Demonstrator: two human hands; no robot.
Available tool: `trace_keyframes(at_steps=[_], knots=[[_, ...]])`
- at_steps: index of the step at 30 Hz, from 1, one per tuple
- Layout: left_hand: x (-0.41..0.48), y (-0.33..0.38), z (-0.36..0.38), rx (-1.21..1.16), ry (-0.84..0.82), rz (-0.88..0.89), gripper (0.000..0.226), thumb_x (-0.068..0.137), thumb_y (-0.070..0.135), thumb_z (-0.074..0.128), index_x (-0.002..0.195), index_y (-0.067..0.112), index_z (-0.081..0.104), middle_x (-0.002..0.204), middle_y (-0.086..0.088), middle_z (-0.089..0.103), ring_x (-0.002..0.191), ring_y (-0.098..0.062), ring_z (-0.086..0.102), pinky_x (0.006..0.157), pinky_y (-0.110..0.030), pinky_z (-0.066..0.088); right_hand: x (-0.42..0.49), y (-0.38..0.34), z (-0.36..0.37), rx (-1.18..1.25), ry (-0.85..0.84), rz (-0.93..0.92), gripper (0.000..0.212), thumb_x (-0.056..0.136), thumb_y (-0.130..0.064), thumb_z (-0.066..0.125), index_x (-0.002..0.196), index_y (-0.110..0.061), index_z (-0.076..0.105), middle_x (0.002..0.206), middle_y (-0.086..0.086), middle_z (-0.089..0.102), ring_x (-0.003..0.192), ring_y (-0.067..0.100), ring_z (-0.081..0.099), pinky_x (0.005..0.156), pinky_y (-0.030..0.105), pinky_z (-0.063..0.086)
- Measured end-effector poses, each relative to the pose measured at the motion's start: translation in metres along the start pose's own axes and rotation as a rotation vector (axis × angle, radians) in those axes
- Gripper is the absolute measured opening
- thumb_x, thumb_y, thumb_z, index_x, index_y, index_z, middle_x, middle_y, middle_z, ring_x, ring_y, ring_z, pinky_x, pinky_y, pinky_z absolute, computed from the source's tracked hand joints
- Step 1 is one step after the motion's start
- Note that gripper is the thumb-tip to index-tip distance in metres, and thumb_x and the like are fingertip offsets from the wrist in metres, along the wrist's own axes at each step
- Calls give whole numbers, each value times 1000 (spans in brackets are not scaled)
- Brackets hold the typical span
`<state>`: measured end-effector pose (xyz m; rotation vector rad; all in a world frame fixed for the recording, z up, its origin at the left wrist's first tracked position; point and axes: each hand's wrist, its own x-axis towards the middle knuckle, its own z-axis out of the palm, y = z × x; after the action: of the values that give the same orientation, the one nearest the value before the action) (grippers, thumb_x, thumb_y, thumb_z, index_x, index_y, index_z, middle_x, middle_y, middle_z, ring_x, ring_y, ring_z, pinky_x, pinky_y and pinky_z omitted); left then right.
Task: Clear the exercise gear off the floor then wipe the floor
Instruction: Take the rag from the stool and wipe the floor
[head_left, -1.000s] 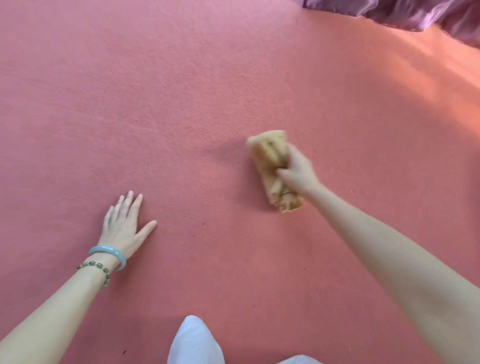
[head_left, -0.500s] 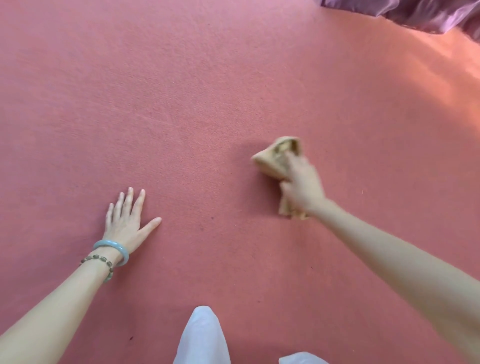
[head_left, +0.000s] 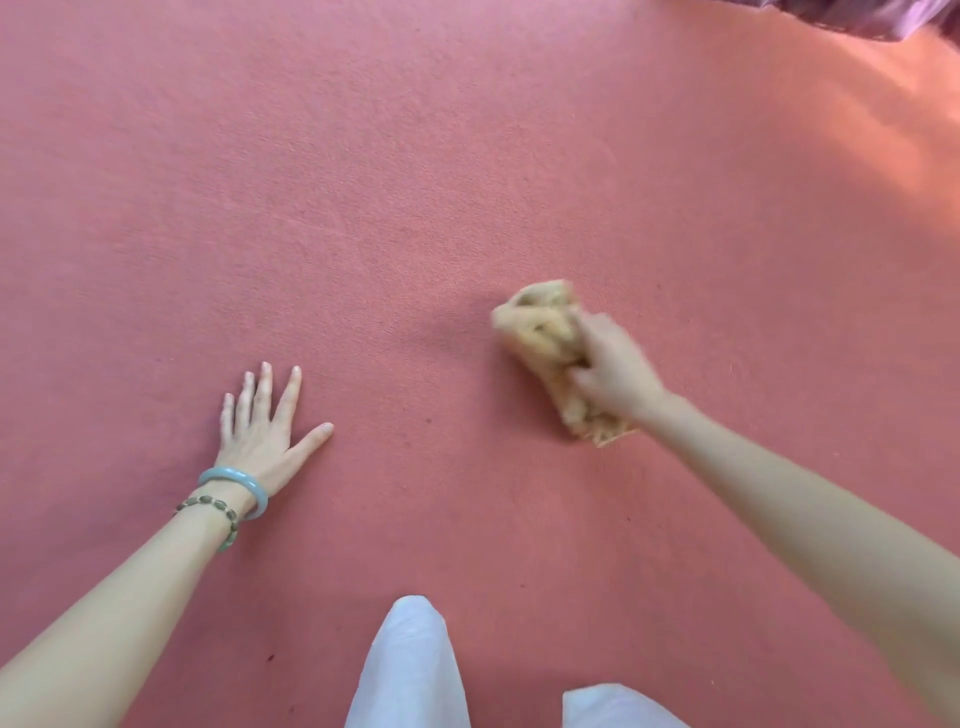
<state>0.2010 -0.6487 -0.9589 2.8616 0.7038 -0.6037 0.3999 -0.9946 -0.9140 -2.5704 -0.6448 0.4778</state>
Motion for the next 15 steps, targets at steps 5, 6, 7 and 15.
trace_keyframes(at_steps=[5,6,7,15], knots=[[0,4,2,18,-11,-14,86,87,64,37,149,27,-9,158,-8,-13,145,-24,-14,115,-41,-10,0,97,-70,-132,252,412,54,73,-2,54,126,-10,45,113,28,52,106,44,50,89,45,40],[1,5,2,19,-16,-20,86,86,65,37,149,27,-9,158,-8,-14,145,-25,-14,115,-42,-10,0,105,-78,-150,272,474,53,75,-3,53,127,-8,43,115,30,50,107,45,49,91,47,39],[1,7,2,19,-17,-26,87,86,65,37,149,27,-9,158,-9,-14,145,-25,-14,115,-42,-9,3,106,-81,-160,292,521,53,75,-4,52,127,-6,41,118,30,49,107,46,49,92,49,40],[3,9,1,7,-16,-39,88,85,66,38,149,27,-8,158,-9,-12,145,-27,-12,115,-43,-8,30,-73,32,-53,77,64,62,76,-5,54,136,-16,39,135,21,40,101,44,53,89,39,42]])
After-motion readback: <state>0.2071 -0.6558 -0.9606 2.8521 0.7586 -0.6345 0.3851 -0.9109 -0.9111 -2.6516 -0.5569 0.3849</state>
